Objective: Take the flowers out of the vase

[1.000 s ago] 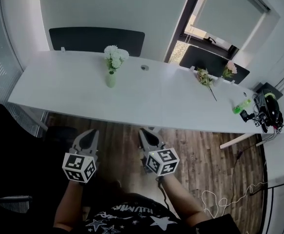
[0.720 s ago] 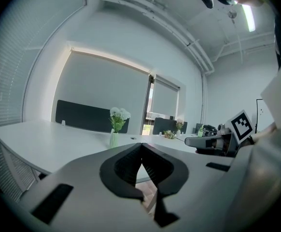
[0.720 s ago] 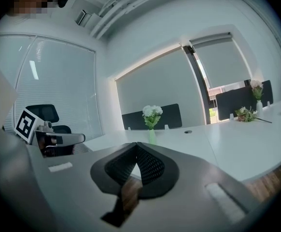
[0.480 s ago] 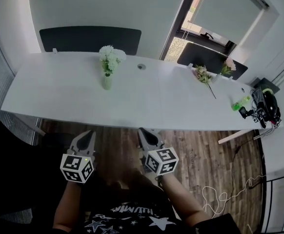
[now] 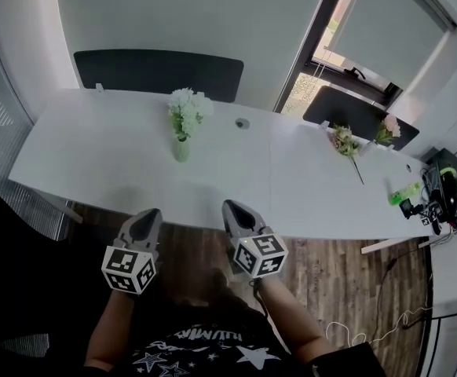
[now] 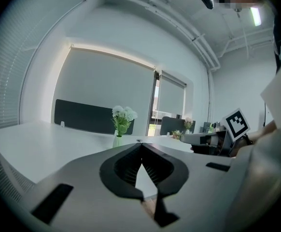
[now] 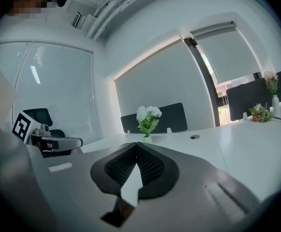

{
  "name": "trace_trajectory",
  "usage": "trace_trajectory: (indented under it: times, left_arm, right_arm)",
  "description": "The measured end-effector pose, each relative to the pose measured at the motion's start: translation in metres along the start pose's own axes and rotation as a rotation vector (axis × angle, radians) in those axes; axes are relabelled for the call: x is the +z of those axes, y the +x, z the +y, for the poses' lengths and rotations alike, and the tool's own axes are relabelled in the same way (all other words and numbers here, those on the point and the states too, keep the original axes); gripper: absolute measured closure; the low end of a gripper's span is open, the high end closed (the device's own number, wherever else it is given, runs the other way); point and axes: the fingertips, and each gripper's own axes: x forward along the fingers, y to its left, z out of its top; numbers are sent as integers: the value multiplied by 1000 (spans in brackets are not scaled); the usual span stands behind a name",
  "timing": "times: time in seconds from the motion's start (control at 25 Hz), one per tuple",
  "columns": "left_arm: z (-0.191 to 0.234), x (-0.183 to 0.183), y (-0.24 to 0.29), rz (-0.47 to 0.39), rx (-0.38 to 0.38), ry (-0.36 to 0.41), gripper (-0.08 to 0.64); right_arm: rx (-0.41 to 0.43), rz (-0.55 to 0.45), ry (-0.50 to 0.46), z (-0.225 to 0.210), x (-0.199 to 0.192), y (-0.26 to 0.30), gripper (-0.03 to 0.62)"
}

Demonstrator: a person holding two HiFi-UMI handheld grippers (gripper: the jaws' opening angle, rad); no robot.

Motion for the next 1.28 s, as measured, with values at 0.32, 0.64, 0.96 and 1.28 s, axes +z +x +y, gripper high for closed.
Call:
trace_trajectory:
  times: [0.32,0.64,0.96,1.28]
  left_arm:
    - [7,15,50,-7,57,-2,551]
    - [5,24,86,-1,131,-10,551]
    - [6,19,104,-27,215,-10,551]
    - [29,18,120,-19,199,-10,551]
  right_arm:
    - [79,18,13,-34,16,48,589]
    - [165,20,27,-67,34,73,589]
    - [242,43,50,-88,30,91,589]
    - [252,70,44,-81,27,116,589]
